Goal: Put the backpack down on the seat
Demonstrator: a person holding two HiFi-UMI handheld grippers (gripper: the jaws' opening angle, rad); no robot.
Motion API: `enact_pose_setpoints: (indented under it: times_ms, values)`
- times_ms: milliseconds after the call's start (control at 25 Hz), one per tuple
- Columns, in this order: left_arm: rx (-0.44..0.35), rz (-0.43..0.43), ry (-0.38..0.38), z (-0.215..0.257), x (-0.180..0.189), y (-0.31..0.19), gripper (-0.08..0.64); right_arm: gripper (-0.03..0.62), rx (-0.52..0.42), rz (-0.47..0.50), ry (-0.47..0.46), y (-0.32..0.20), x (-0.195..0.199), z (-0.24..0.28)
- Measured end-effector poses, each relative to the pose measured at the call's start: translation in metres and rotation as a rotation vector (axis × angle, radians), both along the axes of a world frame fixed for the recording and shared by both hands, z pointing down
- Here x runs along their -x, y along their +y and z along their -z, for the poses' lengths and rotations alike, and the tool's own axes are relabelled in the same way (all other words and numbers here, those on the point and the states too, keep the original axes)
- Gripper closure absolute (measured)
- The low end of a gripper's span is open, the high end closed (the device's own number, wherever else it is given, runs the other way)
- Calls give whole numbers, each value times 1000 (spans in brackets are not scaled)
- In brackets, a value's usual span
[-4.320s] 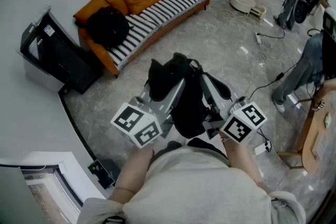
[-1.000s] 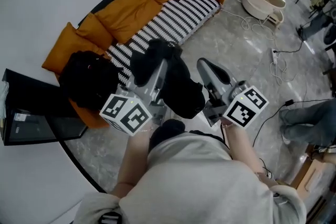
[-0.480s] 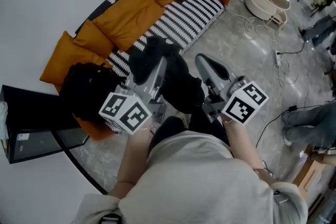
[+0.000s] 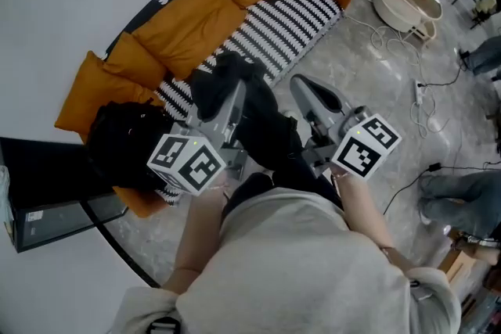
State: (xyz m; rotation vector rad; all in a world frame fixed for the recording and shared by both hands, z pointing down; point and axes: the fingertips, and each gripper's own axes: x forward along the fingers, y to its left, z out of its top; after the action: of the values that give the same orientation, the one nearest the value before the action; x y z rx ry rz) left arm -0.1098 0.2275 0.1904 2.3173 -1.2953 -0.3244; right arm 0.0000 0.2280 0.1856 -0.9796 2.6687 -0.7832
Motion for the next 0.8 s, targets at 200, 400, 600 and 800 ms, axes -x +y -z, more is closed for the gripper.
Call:
enact_pose_setpoints:
  times_ms: [200,400,600,800]
  values:
    - [14,39,17,-3,-4,-72,515,589,-4,33,-11,-77,-7,3]
    - [23,78,11,5,-18,-140,515,589,-6,86,-21,-150,-16,10]
    - [4,124,3,10,-32,-204,515,589,-4,126,-19,-211,-33,13]
    - [19,177,7,8,-51,-250,515,589,-3,140,-21,-263,-65,14]
